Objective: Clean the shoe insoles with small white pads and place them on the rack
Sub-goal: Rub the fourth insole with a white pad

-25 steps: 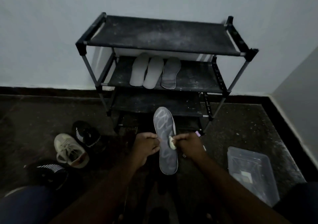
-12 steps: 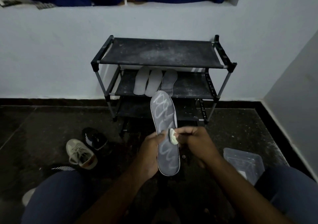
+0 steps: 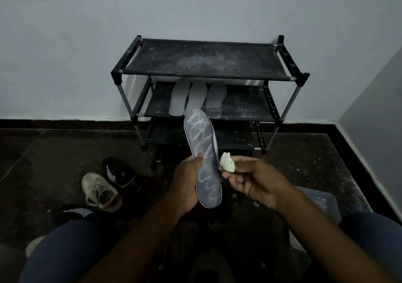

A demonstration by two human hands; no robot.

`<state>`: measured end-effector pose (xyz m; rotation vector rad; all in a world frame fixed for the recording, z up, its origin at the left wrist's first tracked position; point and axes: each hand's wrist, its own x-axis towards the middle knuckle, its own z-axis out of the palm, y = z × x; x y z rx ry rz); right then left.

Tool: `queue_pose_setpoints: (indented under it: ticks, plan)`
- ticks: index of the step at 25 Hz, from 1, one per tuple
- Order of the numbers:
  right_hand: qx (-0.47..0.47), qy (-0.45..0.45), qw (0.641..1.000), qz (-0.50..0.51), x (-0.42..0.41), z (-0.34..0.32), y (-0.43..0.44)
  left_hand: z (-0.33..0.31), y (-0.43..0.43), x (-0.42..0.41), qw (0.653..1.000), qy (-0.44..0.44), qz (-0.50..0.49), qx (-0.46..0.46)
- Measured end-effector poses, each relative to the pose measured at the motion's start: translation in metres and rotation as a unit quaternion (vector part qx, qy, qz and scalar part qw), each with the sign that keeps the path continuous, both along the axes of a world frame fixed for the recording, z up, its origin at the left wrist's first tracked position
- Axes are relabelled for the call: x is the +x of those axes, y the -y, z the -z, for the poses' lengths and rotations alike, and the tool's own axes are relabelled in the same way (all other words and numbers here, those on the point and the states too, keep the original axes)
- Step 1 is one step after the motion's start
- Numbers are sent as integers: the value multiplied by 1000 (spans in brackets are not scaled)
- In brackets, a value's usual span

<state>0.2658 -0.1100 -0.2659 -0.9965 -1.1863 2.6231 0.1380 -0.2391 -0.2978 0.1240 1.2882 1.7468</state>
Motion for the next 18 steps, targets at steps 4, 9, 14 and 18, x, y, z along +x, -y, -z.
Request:
queue_pose_setpoints:
  ticks: [4,9,14,18]
  plan:
    - [116,11,993,-26,0,5,12,1,-3,-5,999,42,15,-7]
    - [258,-37,965,-18,-2,12,22,3,-3,-10,991,116,60,18]
    - [427,-30,902,-55,1,12,28,-5,-4,-4,985,140,71,78]
    - [611,-29,788,-62,8,11,33,-7,-4,-7,981,152,70,102]
